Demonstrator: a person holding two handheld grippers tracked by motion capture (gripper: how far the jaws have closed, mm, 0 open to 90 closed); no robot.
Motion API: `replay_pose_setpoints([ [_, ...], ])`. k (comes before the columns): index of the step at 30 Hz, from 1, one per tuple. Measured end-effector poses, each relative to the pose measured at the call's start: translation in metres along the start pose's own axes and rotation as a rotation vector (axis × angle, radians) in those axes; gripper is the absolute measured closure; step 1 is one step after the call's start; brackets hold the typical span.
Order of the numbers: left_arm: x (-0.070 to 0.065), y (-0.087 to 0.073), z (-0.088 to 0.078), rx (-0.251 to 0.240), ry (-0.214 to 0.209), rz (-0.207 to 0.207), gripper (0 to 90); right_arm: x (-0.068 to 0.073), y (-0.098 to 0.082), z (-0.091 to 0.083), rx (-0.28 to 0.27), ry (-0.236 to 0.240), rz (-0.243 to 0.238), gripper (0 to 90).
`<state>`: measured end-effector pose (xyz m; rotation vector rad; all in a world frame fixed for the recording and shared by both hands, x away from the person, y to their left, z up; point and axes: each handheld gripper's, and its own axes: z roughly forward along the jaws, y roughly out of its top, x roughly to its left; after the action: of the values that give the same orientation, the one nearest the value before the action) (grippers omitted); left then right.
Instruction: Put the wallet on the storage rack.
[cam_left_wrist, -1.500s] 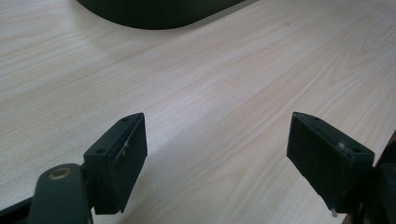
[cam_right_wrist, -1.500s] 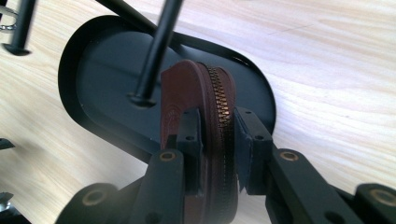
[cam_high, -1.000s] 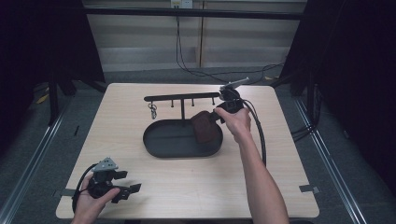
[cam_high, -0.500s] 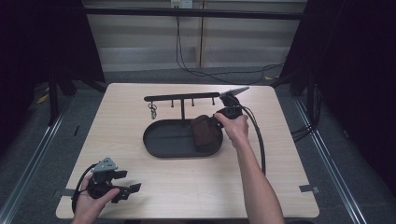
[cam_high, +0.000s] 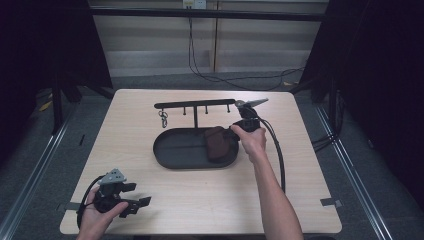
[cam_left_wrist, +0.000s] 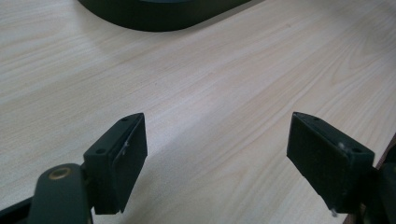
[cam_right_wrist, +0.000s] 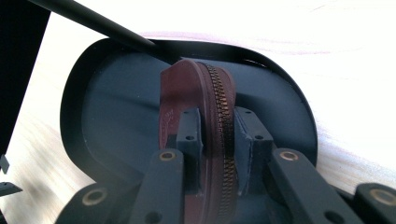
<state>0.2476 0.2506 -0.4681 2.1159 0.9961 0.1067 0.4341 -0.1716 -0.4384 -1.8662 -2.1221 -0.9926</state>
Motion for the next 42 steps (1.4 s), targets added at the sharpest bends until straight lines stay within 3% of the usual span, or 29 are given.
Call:
replay_pose_setpoints([
  [17, 0.000, 0.000, -0.001, -0.002, 0.000, -0.002, 20.3, -0.006, -0.002, 0.006, -0.027, -0.018, 0.006, 71.2],
  [22, 0.001, 0.000, 0.000, -0.003, -0.002, -0.002, 20.2, -0.005, -0.003, 0.010, -0.004, -0.054, -0.019, 69.5],
  [29, 0.001, 0.000, -0.001, -0.004, 0.001, -0.004, 20.2, -0.003, -0.004, 0.014, -0.013, -0.059, -0.026, 67.7],
  [36, 0.001, 0.000, -0.001, -0.003, 0.001, -0.003, 20.2, -0.004, -0.004, 0.008, -0.033, -0.056, -0.044, 53.2],
  [39, 0.002, 0.000, -0.001, -0.005, 0.001, -0.007, 20.2, -0.003, -0.004, 0.005, -0.046, -0.055, -0.056, 40.8],
  [42, 0.002, 0.000, -0.001, -0.001, 0.000, -0.007, 20.2, -0.001, -0.005, 0.003, -0.052, -0.058, -0.067, 34.7],
])
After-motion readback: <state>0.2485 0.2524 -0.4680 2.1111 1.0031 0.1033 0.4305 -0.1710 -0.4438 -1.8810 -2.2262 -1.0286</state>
